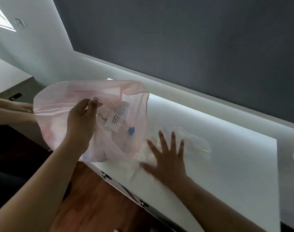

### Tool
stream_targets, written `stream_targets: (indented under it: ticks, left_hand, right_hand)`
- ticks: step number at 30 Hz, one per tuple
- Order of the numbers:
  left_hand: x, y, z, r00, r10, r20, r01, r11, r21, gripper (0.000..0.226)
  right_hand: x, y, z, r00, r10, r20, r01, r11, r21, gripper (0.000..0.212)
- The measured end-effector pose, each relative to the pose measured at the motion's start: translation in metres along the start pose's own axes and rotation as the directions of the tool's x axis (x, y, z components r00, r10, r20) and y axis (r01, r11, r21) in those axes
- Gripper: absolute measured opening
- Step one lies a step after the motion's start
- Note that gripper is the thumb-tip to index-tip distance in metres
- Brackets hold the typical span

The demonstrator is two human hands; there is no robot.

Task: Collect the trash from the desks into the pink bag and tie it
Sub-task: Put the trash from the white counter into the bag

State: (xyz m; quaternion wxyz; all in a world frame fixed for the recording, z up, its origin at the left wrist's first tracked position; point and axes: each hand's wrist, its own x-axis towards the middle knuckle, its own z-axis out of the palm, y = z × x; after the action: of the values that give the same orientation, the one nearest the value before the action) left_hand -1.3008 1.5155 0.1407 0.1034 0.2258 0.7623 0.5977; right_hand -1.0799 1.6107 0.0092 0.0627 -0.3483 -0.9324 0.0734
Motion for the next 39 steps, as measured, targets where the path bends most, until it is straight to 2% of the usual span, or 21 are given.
stream_targets:
  ticks: [2, 4, 6, 9, 10, 11, 13, 14, 16, 19, 22, 23, 25, 27, 29, 31, 34, 35, 36, 38, 39]
  left_hand:
    - [0.002, 0.002, -0.001, 1.0, 0.01, -0.012, -0.01, 0.999, 0.032, 0.03]
    - [0.004, 0.004, -0.002, 1.0, 0.019, -0.012, -0.019, 0.999, 0.042, 0.03]
    - [0.004, 0.006, -0.001, 1.0, 0.018, -0.008, -0.018, 0.999, 0.043, 0.03]
    - [0.006, 0.007, 0.0, 1.0, 0.026, -0.008, -0.026, 0.999, 0.044, 0.03]
    - [0.006, 0.007, 0.001, 1.0, 0.028, -0.008, -0.028, 0.999, 0.045, 0.03]
    - [0.007, 0.006, 0.001, 1.0, 0.027, -0.007, -0.027, 0.998, 0.048, 0.03]
    - [0.008, 0.003, 0.002, 1.0, 0.02, -0.014, -0.02, 0.999, 0.044, 0.029]
    - [0.008, 0.001, 0.003, 1.0, 0.017, -0.021, -0.016, 0.999, 0.038, 0.029]
    - [0.009, -0.002, 0.006, 1.0, 0.016, -0.023, -0.015, 1.0, 0.021, 0.028]
    - [0.007, -0.003, 0.01, 1.0, 0.028, 0.007, -0.028, 1.0, -0.006, 0.027]
    - [0.007, -0.004, 0.012, 0.999, 0.033, 0.005, -0.033, 0.999, -0.038, 0.027]
    - [0.008, -0.004, 0.011, 0.999, 0.036, 0.001, -0.036, 0.999, -0.036, 0.027]
    - [0.009, -0.004, 0.009, 0.999, 0.038, -0.008, -0.038, 0.999, -0.022, 0.027]
    - [0.009, -0.003, 0.008, 0.999, 0.035, -0.009, -0.036, 0.999, -0.011, 0.029]
    - [0.008, 0.001, 0.004, 0.999, 0.044, -0.017, -0.044, 0.999, 0.016, 0.03]
    - [0.008, 0.006, -0.001, 0.996, 0.083, -0.02, -0.081, 0.994, 0.067, 0.028]
    - [0.008, 0.016, -0.01, 0.99, 0.138, -0.029, -0.134, 0.984, 0.119, 0.025]
    - [0.008, 0.02, -0.013, 0.989, 0.143, -0.041, -0.137, 0.982, 0.13, 0.025]
    - [0.008, 0.024, -0.017, 0.987, 0.153, -0.057, -0.144, 0.98, 0.139, 0.026]
    - [0.01, 0.029, -0.027, 0.976, 0.192, -0.106, -0.174, 0.972, 0.158, 0.024]
    - [0.011, 0.031, -0.034, 0.971, 0.199, -0.134, -0.175, 0.969, 0.174, 0.023]
  right_hand:
    - [0.007, 0.018, -0.007, 0.997, 0.051, 0.056, -0.052, 0.998, 0.022, 0.056]
    - [0.011, 0.038, -0.016, 0.999, 0.032, 0.022, -0.031, 0.999, -0.018, 0.036]
    - [0.015, 0.05, -0.027, 0.997, 0.056, -0.055, -0.06, 0.995, -0.084, 0.032]
    - [0.016, 0.064, -0.038, 0.943, 0.192, -0.273, -0.208, 0.978, -0.028, 0.033]
    - [0.015, 0.068, -0.041, 0.925, 0.227, -0.304, -0.241, 0.97, -0.011, 0.033]
    - [0.014, 0.071, -0.042, 0.923, 0.265, -0.279, -0.273, 0.962, 0.01, 0.039]
    - [0.015, 0.073, -0.037, 0.937, 0.332, -0.109, -0.329, 0.943, 0.049, 0.073]
    - [0.017, 0.073, -0.033, 0.947, 0.32, -0.029, -0.319, 0.947, 0.044, 0.09]
    - [0.021, 0.069, -0.02, 0.964, 0.261, 0.054, -0.261, 0.965, -0.015, 0.099]
    - [0.019, 0.074, -0.009, 0.954, 0.279, 0.112, -0.278, 0.96, -0.028, 0.076]
    - [0.005, 0.09, -0.007, 0.945, 0.312, -0.099, -0.308, 0.95, 0.054, 0.034]
    - [0.001, 0.094, -0.008, 0.933, 0.334, -0.133, -0.327, 0.942, 0.072, 0.024]
    - [0.001, 0.096, -0.012, 0.93, 0.352, -0.103, -0.347, 0.936, 0.067, 0.014]
    - [0.01, 0.084, -0.021, 0.958, 0.272, -0.085, -0.264, 0.96, 0.095, 0.012]
    - [0.029, 0.049, -0.035, 0.979, 0.114, -0.169, -0.083, 0.98, 0.18, 0.014]
    - [0.053, -0.002, -0.051, 0.955, -0.011, -0.295, 0.094, 0.958, 0.269, 0.019]
    - [0.091, -0.078, -0.077, 0.876, -0.17, -0.452, 0.339, 0.883, 0.324, 0.021]
    - [0.104, -0.096, -0.081, 0.868, -0.24, -0.435, 0.397, 0.861, 0.317, 0.024]
    - [0.116, -0.11, -0.083, 0.882, -0.323, -0.343, 0.427, 0.855, 0.294, 0.03]
    - [0.135, -0.122, -0.08, 0.907, -0.417, -0.056, 0.42, 0.889, 0.182, 0.05]
    - [0.139, -0.12, -0.076, 0.903, -0.431, -0.003, 0.424, 0.887, 0.184, 0.056]
